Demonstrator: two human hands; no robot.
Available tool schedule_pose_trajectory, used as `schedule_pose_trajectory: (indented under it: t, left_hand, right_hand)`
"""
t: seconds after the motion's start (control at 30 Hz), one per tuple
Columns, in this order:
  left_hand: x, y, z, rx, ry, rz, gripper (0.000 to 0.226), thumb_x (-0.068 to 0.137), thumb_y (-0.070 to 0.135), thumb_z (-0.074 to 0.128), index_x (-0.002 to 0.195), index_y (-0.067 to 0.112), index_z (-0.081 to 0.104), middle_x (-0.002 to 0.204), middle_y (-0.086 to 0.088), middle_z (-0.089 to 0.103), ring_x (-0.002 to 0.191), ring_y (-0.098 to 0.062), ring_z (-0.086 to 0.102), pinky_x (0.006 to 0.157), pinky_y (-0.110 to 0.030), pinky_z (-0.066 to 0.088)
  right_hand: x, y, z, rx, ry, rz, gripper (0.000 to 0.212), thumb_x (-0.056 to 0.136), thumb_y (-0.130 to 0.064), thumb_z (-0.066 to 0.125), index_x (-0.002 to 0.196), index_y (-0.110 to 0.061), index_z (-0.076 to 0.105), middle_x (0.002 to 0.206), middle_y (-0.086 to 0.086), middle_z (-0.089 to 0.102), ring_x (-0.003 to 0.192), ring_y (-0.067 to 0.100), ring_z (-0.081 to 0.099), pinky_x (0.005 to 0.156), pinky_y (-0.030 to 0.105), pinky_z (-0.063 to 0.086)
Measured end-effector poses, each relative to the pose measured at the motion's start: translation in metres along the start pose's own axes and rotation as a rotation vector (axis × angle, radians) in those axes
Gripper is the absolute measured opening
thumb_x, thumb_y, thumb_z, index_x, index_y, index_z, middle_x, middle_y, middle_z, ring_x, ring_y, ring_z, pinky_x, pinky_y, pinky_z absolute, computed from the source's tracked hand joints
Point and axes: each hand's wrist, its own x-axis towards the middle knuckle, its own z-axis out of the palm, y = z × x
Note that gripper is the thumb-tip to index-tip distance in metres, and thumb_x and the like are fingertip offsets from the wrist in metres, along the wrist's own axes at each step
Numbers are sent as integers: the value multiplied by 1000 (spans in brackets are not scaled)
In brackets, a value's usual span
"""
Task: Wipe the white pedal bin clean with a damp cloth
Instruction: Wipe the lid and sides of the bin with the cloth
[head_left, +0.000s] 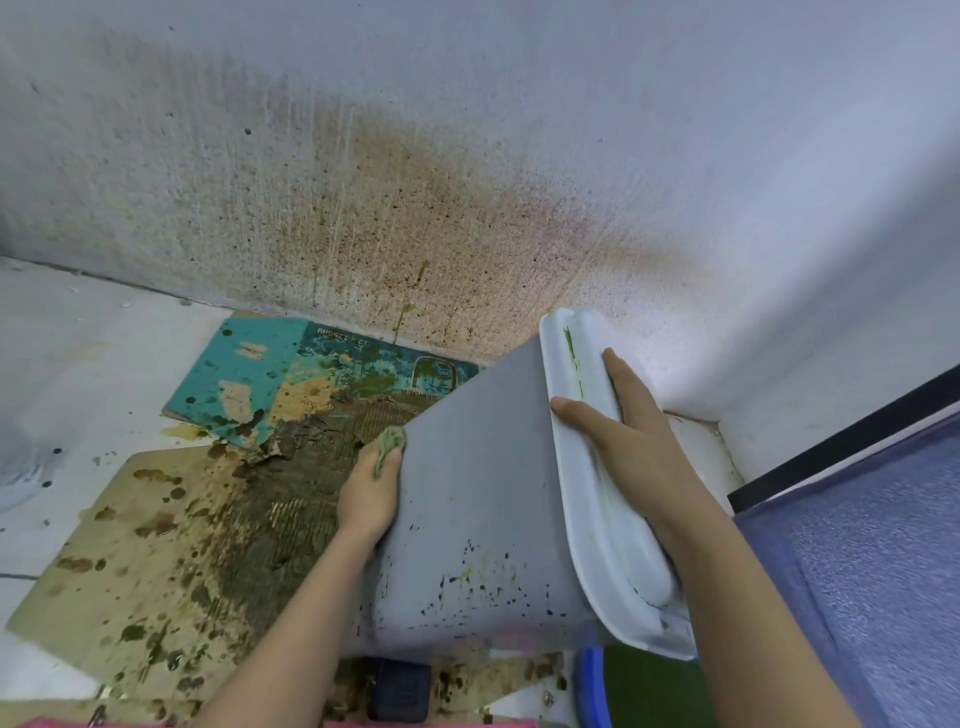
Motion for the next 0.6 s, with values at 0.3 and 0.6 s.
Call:
schedule_pose_trajectory:
  t: [0.3,0.6]
  left_hand:
    - [-94,67,11,-194,-135,393,53,99,45,53,149,30,44,148,24,35,142,2,27,119,-29,24]
    - [2,2,-4,21,-106,194,52,104,46,42,152,27,40,162,2,33,148,-22,32,118,-40,28]
  right_hand:
    - [2,-16,18,-151,37,-8,81,83,-62,60,150,-48,18,159,-23,17,148,12,16,119,54,8]
    - [-3,7,-11,99,-9,58,83,75,-60,72,146,-53,28,148,-26,37,133,13,44,112,48,35]
